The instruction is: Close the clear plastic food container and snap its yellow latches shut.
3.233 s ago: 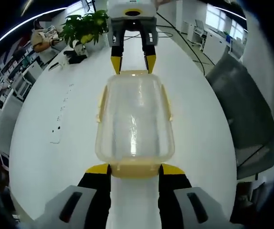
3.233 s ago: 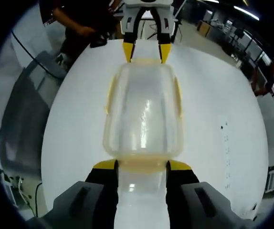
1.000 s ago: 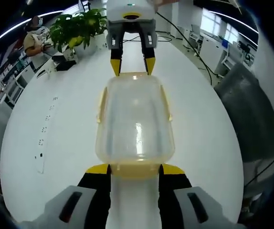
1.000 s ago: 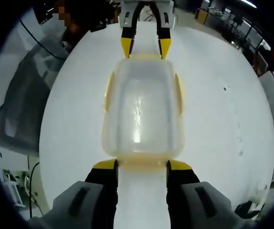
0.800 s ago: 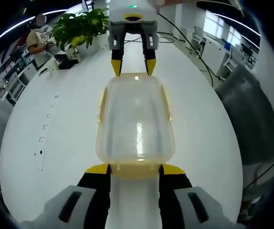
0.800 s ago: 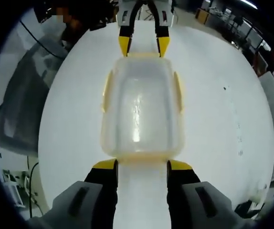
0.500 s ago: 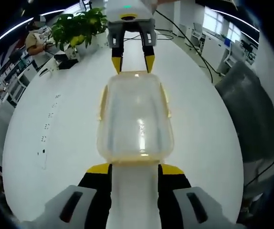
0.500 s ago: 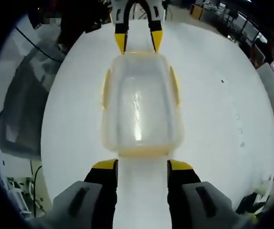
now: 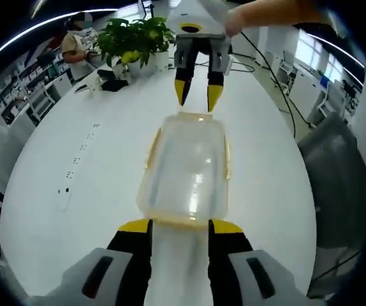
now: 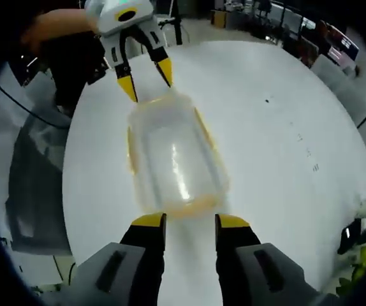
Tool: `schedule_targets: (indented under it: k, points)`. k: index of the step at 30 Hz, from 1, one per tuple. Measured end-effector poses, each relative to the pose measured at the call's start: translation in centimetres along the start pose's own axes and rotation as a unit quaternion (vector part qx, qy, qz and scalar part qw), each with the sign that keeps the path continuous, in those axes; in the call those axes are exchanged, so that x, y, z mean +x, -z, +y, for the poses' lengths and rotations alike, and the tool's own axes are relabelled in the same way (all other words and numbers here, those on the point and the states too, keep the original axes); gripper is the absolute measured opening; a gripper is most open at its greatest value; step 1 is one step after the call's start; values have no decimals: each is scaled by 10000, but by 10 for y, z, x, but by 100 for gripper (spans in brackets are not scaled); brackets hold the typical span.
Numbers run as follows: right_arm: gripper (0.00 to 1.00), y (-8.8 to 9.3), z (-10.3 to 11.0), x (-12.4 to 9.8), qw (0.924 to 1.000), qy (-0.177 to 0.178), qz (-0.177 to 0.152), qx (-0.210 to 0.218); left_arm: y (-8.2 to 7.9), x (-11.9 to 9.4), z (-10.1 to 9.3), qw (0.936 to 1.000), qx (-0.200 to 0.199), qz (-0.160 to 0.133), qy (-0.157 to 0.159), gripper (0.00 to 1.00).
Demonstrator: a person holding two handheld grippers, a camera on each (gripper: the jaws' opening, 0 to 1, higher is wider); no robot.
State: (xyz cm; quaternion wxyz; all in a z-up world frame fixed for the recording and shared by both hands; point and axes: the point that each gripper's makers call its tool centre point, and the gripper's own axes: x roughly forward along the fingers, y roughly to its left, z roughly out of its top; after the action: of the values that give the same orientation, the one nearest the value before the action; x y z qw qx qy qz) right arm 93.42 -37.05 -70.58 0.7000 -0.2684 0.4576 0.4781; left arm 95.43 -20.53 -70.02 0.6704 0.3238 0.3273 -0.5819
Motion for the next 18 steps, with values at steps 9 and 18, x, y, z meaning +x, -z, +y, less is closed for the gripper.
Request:
schedule_targets:
  k: [9, 18]
  points:
    - [27, -5, 2, 3, 9997, 109, -152, 155, 7, -2, 3, 9954, -864, -24, -421, 25]
    - [25, -4, -3, 6, 9950, 222, -492, 837, 5, 0, 2, 9806, -1815, -295, -680, 23]
